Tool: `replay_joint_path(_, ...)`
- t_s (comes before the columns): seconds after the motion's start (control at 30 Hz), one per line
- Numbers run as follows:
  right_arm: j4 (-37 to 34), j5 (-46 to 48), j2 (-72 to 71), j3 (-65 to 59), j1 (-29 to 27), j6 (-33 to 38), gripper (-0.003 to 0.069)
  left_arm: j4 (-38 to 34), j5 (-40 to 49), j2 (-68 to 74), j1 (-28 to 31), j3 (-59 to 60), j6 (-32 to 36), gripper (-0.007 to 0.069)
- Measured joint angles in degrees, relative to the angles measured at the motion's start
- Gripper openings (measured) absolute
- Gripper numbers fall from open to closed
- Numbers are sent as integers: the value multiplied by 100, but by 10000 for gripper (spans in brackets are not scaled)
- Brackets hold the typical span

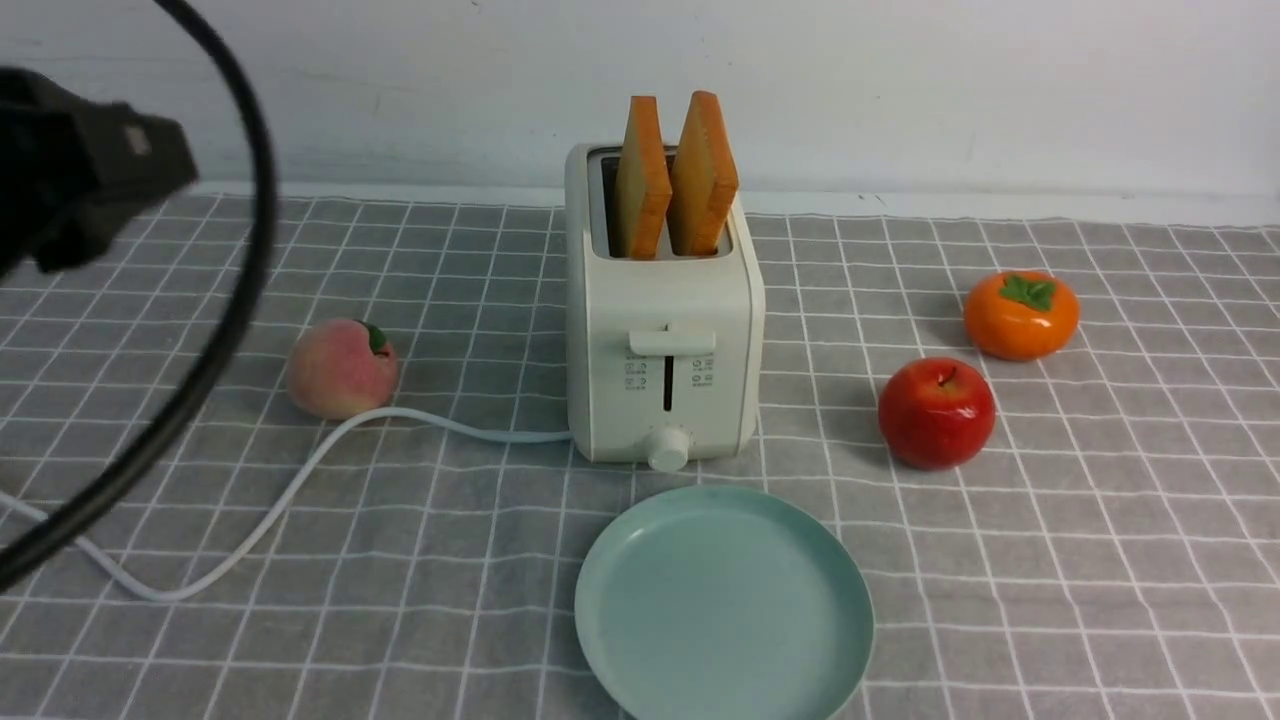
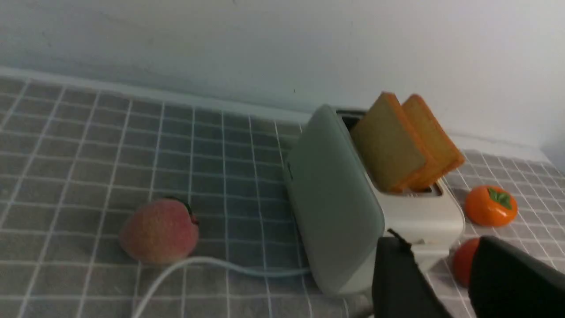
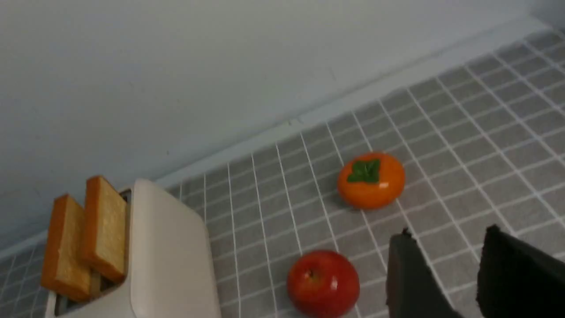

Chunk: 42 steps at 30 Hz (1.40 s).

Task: Take toasted bread from bread machine on grey coffee table place on plate.
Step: 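Grasp the toast slice in the toaster and pull it up out of the slot with the right gripper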

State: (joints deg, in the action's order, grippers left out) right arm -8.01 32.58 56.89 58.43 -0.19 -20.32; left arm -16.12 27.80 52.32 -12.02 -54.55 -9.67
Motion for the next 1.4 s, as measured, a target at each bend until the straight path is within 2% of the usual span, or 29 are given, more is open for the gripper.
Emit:
replay_joint_path(0.03, -77, 6, 360, -19, 427, 199, 240, -423, 498, 258, -63, 0, 0, 239)
replay_joint_path(0.07, -91, -6, 438, -19, 485, 237, 240, -423, 558, 284, -71, 0, 0, 239)
replay_joint_path(0.17, -228, -27, 1116, 143, 1573, 1029, 240, -932, 1520, 734, -84, 0, 14, 240)
replay_joint_path(0.23, -305, -9, 1373, 304, 1874, 1203, 242, -971, 1795, 857, -84, 0, 14, 240)
replay_joint_path(0.33, -633, 215, 2190, 1213, 2370, 1391, 268, -984, 2361, 1126, -84, 0, 14, 242)
replay_joint_path(0.37, -646, 233, 2236, 1213, 2383, 1397, 268, -984, 2390, 1134, -84, 0, 14, 242)
replay_joint_path(0.43, -715, 479, 2845, 2222, 2445, 1429, 314, -984, 2445, 1226, -84, 0, 14, 241)
replay_joint_path(0.6, -722, 616, 3883, 3667, 2445, 1430, 396, -958, 2348, 1240, -84, -2, 19, 241)
replay_joint_path(0.7, -727, 544, 4417, 4188, 2445, 1555, 414, -958, 2259, 1240, -84, -2, 19, 241)
replay_joint_path(0.87, -731, 81, 5035, 4365, 2445, 1986, 414, -958, 2166, 1240, -84, -2, 19, 241)
replay_joint_path(1.03, -744, -464, 5460, 4370, 2445, 2071, 410, -958, 2177, 1240, -84, -2, 19, 241)
replay_joint_path(1.13, -744, -616, 5578, 4370, 2445, 2071, 359, -958, 2203, 1240, -84, -2, 19, 241)
replay_joint_path(1.23, -744, -644, 5574, 4370, 2445, 2071, 245, -958, 2243, 1240, -84, -2, 19, 241)
replay_joint_path(1.27, -744, -644, 5565, 4370, 2445, 2071, 236, -958, 2244, 1240, -84, -2, 19, 241)
replay_joint_path(1.33, -744, -654, 5442, 4372, 2445, 2071, 115, -958, 2266, 1240, -84, -2, 19, 241)
replay_joint_path(1.4, -744, -654, 5277, 4372, 2439, 2071, 73, -958, 2279, 1240, -84, -2, 19, 241)
